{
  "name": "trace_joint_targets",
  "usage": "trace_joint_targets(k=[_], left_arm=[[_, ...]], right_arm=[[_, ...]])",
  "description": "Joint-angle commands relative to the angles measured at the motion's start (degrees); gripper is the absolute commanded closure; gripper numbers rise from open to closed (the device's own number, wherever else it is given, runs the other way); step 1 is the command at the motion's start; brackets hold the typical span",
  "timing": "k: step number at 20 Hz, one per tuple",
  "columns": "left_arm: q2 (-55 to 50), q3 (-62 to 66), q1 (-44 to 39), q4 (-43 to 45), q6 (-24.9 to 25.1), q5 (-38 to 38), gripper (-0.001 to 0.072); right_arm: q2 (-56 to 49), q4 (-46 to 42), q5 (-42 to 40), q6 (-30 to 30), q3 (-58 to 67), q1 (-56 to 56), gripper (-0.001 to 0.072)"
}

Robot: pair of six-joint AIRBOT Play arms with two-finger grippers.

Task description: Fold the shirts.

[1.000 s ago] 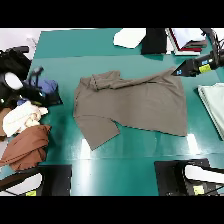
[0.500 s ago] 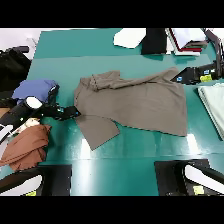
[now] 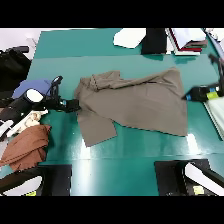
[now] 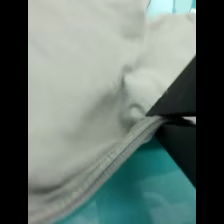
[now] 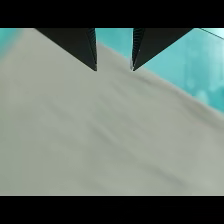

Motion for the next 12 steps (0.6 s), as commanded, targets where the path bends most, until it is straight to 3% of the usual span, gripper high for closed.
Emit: trace_joint_targets(k=[1, 6, 12], left_arm=[[1.0, 2.7, -0.1, 0.0, 1.9, -1.5, 0.0677], [1.0, 2.7, -0.1, 0.5, 2.2, -1.7, 0.0678], [1.0, 2.7, -0.1, 0.4, 2.3, -1.8, 0.0678]], right_arm=[[2.5, -9.5, -0.8, 0.0, -13.2, -10.0, 0.0448], [-2.7, -9.0, -1.3, -1.5, -22.2, -20.2, 0.0448], [-6.8, -7.8, -5.8, -1.8, -20.9, -21.4, 0.0448]])
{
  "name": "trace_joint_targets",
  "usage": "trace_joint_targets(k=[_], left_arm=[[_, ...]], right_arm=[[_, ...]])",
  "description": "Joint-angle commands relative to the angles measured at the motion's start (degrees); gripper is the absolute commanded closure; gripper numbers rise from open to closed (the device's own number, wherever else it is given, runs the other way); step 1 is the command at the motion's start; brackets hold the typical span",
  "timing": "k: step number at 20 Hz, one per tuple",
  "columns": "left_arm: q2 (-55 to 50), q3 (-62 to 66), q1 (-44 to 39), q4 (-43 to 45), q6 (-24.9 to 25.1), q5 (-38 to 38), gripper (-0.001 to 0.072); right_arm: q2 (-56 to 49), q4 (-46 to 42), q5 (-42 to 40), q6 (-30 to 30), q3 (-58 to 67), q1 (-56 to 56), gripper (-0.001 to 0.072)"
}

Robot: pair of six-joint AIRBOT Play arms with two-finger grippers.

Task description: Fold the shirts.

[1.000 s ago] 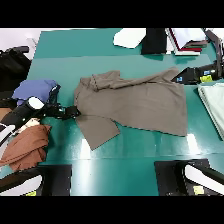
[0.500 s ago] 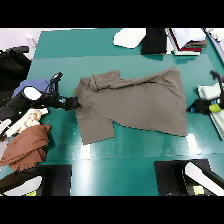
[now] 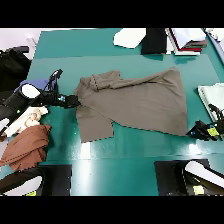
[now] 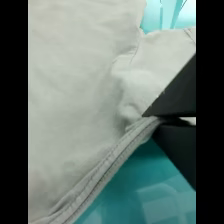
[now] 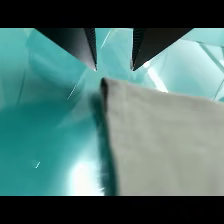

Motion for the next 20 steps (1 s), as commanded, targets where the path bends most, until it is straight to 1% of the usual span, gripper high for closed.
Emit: trace_joint_targets(k=[1, 4, 8, 9, 10, 11, 12, 13, 16, 18, 20], left_arm=[[0.0, 0.1, 0.0, 0.0, 0.1, 0.0, 0.0678], [0.0, 0.1, 0.0, -0.1, 0.0, -0.1, 0.0678], [0.1, 0.1, 0.0, -0.1, 0.0, -0.3, 0.0677], [0.1, 0.1, 0.0, -0.1, 0.0, -0.7, 0.0677], [0.1, 0.1, 0.0, -0.1, 0.0, -1.1, 0.0678], [0.3, 0.1, 0.0, 0.0, 0.0, -1.3, 0.0678], [1.1, 0.1, 0.0, 0.2, 0.0, -1.0, 0.0678], [2.6, 0.5, 0.0, 1.1, 0.0, -0.5, 0.0678], [10.1, 5.6, 0.5, 8.1, -4.6, -0.7, 0.0679], [16.2, 12.4, 0.5, 13.3, -6.9, -2.8, 0.0678], [22.0, 21.2, 0.5, 16.2, -7.1, -3.8, 0.0678]], right_arm=[[-0.6, 2.6, -4.3, -0.2, -0.7, -0.9, 0.0448], [0.7, 8.2, -8.5, -0.3, -3.0, -0.2, 0.0448], [-2.8, 8.2, -8.9, -0.3, -3.9, 6.4, 0.0456], [-3.8, 8.2, -8.6, -0.3, -3.4, 8.4, 0.0524], [-4.5, 8.2, -8.2, -0.3, -2.8, 10.3, 0.0562], [-4.9, 8.2, -7.6, -0.3, -1.8, 12.4, 0.0664], [-4.5, 8.2, -7.1, -0.3, -0.6, 14.7, 0.0697], [-3.6, 8.2, -6.5, -0.3, 1.1, 16.9, 0.0698], [2.4, 8.3, -5.0, 0.0, 9.1, 22.6, 0.0698], [7.8, 8.3, -4.0, 1.7, 17.9, 25.5, 0.0698], [13.3, 8.2, -4.3, 2.8, 28.5, 27.3, 0.0699]])
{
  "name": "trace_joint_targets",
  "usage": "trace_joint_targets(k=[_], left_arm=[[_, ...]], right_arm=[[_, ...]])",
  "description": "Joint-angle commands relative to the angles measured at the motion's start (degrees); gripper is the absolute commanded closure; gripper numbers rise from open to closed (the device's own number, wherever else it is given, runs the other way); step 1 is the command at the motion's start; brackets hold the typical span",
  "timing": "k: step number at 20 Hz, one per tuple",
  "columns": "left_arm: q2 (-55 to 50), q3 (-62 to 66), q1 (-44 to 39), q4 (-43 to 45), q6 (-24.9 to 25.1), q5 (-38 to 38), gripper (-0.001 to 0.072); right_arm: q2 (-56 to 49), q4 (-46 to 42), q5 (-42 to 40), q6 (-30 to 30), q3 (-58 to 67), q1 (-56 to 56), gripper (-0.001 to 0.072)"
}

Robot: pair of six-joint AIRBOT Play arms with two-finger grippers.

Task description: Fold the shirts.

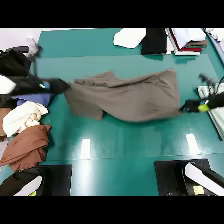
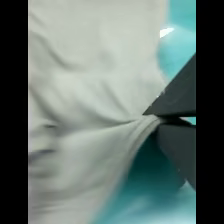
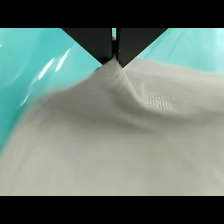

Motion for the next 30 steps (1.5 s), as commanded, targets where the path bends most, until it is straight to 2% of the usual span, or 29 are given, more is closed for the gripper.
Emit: trace_joint_targets(k=[1, 5, 8, 12, 14, 18, 20, 25, 30], left_arm=[[9.4, 13.7, 0.1, 7.0, -2.4, -1.7, 0.0678], [14.1, 33.0, 0.1, 8.1, -3.6, -1.8, 0.0679], [14.0, 43.9, 0.1, 8.1, -4.2, -1.8, 0.0679], [13.6, 48.8, 0.1, 10.0, -5.2, -0.5, 0.0679], [11.6, 48.5, 0.1, 12.8, -7.8, -5.4, 0.0679], [-1.1, 48.4, 0.1, 14.8, -7.9, -24.3, 0.0677], [-10.0, 48.4, 0.1, 14.8, -6.5, -29.2, 0.0677], [-33.5, 48.4, 0.1, 14.8, -6.6, -28.3, 0.0677], [-49.4, 48.5, 0.1, 15.2, -6.7, -21.0, 0.0677]], right_arm=[[8.7, 0.0, -0.3, 2.1, 17.1, 3.9, 0.0699], [15.9, -3.2, -4.1, 5.5, 37.3, 3.9, 0.07], [17.5, -8.7, -2.6, 7.4, 48.6, 3.9, 0.0701], [13.9, -10.5, 3.4, 9.7, 58.2, 3.9, 0.0701], [10.2, -10.4, 6.3, 11.5, 61.2, 3.9, 0.0701], [2.7, -10.5, 7.5, 11.8, 56.2, 6.0, 0.0701], [-1.9, -10.6, 7.9, 11.8, 50.2, 8.5, 0.0701], [-16.1, -10.7, 5.8, 11.5, 37.3, 9.9, 0.0701], [-29.6, -10.4, -0.7, 11.5, 36.0, 9.9, 0.0701]])
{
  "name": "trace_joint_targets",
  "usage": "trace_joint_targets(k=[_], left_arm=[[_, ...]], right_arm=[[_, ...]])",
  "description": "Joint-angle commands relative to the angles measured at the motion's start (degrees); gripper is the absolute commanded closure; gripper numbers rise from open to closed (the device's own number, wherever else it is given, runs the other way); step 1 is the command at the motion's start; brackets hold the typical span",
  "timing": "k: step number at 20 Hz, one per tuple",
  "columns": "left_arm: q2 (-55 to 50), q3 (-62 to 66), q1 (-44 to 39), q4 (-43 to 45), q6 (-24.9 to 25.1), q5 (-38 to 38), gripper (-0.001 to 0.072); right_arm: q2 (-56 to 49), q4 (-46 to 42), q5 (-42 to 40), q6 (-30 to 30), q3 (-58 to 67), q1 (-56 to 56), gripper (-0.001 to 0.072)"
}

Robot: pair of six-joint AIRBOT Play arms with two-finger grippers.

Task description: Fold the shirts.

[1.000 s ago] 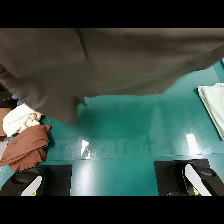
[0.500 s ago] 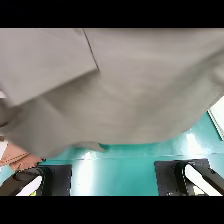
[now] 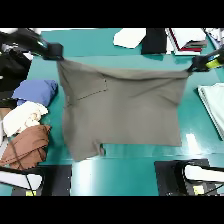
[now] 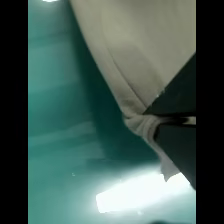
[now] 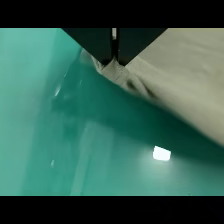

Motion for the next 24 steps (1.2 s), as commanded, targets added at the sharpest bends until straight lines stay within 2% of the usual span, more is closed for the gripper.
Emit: trace_joint_targets(k=[1, 4, 7, 11, 15, 19, 20, 21, 22, 23, 24], left_arm=[[-9.8, 0.1, 0.1, 0.3, 0.1, 6.0, 0.0677], [-10.1, 0.2, 0.3, 0.2, 0.7, 8.7, 0.0677], [-9.9, 0.2, 2.3, 0.3, 2.7, 0.0, 0.0678], [-9.9, -0.1, 4.1, 0.2, 3.6, -7.7, 0.0677], [-9.9, -6.9, 4.1, -2.5, 3.5, -8.0, 0.0677], [-9.9, -14.2, 4.1, -2.4, 2.4, -7.9, 0.0675], [-9.9, -14.7, 4.1, -2.3, 1.6, -7.9, 0.0614], [-9.9, -14.8, 4.1, -2.4, 1.6, -8.0, 0.0301], [-9.5, -14.8, 4.1, -2.2, 1.5, -8.0, 0.0185], [-8.7, -14.8, 4.1, -2.1, 1.5, -7.8, 0.0228], [-6.9, -14.8, 4.1, -1.2, 1.4, -7.0, 0.023]], right_arm=[[-9.6, 0.3, -3.5, -0.1, 0.7, 0.2, 0.0701], [-13.6, 0.3, -1.3, -0.7, 7.2, 0.2, 0.0701], [-13.0, 0.1, 2.8, -3.6, 7.8, 0.0, 0.0701], [-8.5, 0.0, 1.7, -3.6, -2.7, -0.7, 0.0701], [-4.8, 0.2, -3.4, -3.9, -14.5, -0.7, 0.07], [-3.8, 0.3, -5.1, -3.9, -19.8, -0.7, 0.0698], [-3.8, 0.3, -4.9, -3.9, -19.9, -0.7, 0.0692], [-3.8, 0.3, -5.0, -3.9, -19.7, -0.7, 0.0558], [-3.8, 0.3, -4.9, -3.9, -18.9, -0.7, 0.033], [-3.8, 0.3, -4.3, -3.9, -17.6, -0.7, 0.0242], [-3.8, 0.3, -2.8, -3.9, -15.9, -0.7, 0.0242]])
